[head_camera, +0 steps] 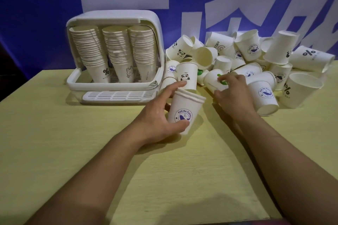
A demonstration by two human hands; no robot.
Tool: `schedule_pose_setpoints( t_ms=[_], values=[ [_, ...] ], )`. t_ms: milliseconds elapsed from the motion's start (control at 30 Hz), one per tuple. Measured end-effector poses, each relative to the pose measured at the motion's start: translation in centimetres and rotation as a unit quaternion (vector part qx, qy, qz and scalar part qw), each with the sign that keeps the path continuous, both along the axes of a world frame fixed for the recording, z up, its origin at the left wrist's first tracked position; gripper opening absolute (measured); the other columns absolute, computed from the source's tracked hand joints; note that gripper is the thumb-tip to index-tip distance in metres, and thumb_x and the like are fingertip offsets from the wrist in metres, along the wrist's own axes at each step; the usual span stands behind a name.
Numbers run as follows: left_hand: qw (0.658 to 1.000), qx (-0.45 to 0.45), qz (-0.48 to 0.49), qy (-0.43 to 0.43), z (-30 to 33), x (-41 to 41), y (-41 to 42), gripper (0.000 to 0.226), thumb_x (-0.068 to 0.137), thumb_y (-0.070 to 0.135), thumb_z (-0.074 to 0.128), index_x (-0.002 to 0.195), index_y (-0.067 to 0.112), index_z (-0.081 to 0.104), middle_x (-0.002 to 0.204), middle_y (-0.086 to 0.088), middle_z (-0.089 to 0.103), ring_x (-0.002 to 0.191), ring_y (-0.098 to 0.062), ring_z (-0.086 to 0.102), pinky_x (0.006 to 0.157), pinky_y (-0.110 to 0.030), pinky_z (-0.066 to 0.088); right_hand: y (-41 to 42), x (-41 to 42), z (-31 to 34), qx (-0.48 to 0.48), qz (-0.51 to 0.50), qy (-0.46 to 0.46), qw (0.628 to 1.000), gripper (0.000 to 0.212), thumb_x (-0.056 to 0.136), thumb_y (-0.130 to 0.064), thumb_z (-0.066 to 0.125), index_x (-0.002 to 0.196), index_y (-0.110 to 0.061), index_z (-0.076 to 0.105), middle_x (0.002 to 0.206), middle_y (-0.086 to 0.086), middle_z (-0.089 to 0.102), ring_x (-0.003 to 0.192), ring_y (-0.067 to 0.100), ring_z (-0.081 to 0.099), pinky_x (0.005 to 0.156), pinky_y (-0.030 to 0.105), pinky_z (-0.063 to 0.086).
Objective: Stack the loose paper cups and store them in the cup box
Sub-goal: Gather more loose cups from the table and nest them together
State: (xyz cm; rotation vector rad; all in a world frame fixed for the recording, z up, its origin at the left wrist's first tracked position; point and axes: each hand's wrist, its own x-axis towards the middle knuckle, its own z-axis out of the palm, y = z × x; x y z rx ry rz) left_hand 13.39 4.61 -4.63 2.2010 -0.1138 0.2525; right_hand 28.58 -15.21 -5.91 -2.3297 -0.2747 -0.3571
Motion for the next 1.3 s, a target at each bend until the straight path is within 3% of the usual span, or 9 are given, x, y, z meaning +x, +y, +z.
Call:
schedule_pose_setpoints(
  t_ms=[167,267,400,567,700,867,967,1133,1300],
  values=[
    [0.999,0.022,-0.009,0.033,0.0,0.1,-0.1,0.100,0.076,0.032,0.081,0.140,0.074,0.017,0.137,0.016,0.048,0.099,0.001,0.058,0.081,-0.020,0.048,0.6,-3.0,3.0,0.269,0.046,-0.026,0.962,0.050,0.079,-0.028,0.066,0.123,-0.040,0.046,0.118,-0.006,0.053,0.096,0.021,0.064,0.086,0.046,0.056],
    [1.000,0.014,0.002,0.019,0.0,0.1,-0.1,0.106,0.077,0.031,0.081,0.141,0.075,0.008,0.144,0.019,0.044,0.103,0.001,0.058,0.086,-0.025,0.052,1.4,-5.0,3.8,0.331,0.149,0.009,0.932,0.063,0.079,-0.023,0.062,0.134,-0.045,0.038,0.122,-0.004,0.051,0.092,0.015,0.068,0.087,0.047,0.058],
    [1.000,0.022,0.022,0.000,0.0,0.1,-0.1,0.121,0.078,0.031,0.082,0.142,0.071,-0.013,0.148,0.010,0.043,0.102,-0.006,0.061,0.090,-0.039,0.056,2.5,-6.8,3.7,0.253,0.260,0.056,0.930,0.080,0.090,-0.007,0.056,0.152,-0.042,0.020,0.139,0.000,0.040,0.081,-0.006,0.064,0.068,0.004,0.047],
    [0.999,0.016,0.042,-0.010,0.0,0.2,-0.2,0.132,0.076,0.030,0.083,0.137,0.069,-0.027,0.154,0.003,0.038,0.106,-0.016,0.063,0.092,-0.048,0.056,3.0,-6.4,2.8,0.229,0.276,0.031,0.933,0.059,0.079,-0.024,0.051,0.136,-0.040,0.050,0.135,-0.003,0.050,0.087,0.001,0.059,0.074,0.009,0.045],
    [0.999,0.009,0.040,-0.002,0.0,0.1,-0.2,0.129,0.077,0.030,0.083,0.140,0.069,-0.022,0.138,0.010,0.043,0.100,-0.010,0.062,0.089,-0.046,0.057,2.8,-5.9,2.3,0.263,0.275,0.035,0.924,0.040,0.079,-0.022,0.058,0.115,-0.039,0.052,0.120,-0.005,0.057,0.084,0.016,0.060,0.073,0.022,0.048],
    [0.998,-0.027,0.053,-0.007,-0.3,0.1,-0.7,0.130,0.069,0.043,0.088,0.143,0.067,-0.018,0.140,0.012,0.045,0.105,-0.009,0.062,0.093,-0.043,0.054,2.7,-5.9,2.1,0.251,0.310,0.050,0.916,0.061,0.083,-0.015,0.059,0.133,-0.046,0.042,0.109,0.000,0.054,0.084,0.008,0.060,0.075,0.019,0.051],
    [0.997,-0.044,0.063,-0.023,-0.8,0.3,-0.9,0.128,0.071,0.043,0.087,0.143,0.064,-0.017,0.139,0.013,0.042,0.111,-0.013,0.059,0.094,-0.039,0.051,2.8,-6.1,2.2,0.219,0.300,0.031,0.928,0.050,0.086,-0.020,0.057,0.132,-0.040,0.055,0.106,-0.006,0.058,0.088,0.002,0.057,0.080,0.014,0.047],
    [0.992,-0.067,0.080,-0.064,-1.1,0.4,-1.0,0.100,0.074,0.038,0.085,0.142,0.058,0.014,0.128,0.015,0.047,0.105,-0.007,0.059,0.083,-0.016,0.044,1.6,-6.6,3.6,0.177,0.276,-0.043,0.944,0.023,0.094,-0.014,0.061,0.101,-0.033,0.073,0.107,-0.003,0.062,0.097,0.000,0.059,0.079,0.012,0.045],
    [0.993,-0.072,0.038,-0.080,-0.9,0.0,-2.2,0.086,0.073,0.036,0.087,0.128,0.071,0.031,0.121,0.026,0.054,0.097,0.005,0.059,0.075,-0.013,0.049,-3.5,-4.4,3.1,-0.007,0.050,-0.191,0.980,0.019,0.087,-0.021,0.069,0.103,-0.030,0.073,0.108,-0.001,0.060,0.106,0.022,0.053,0.090,0.028,0.038]
  ],
)
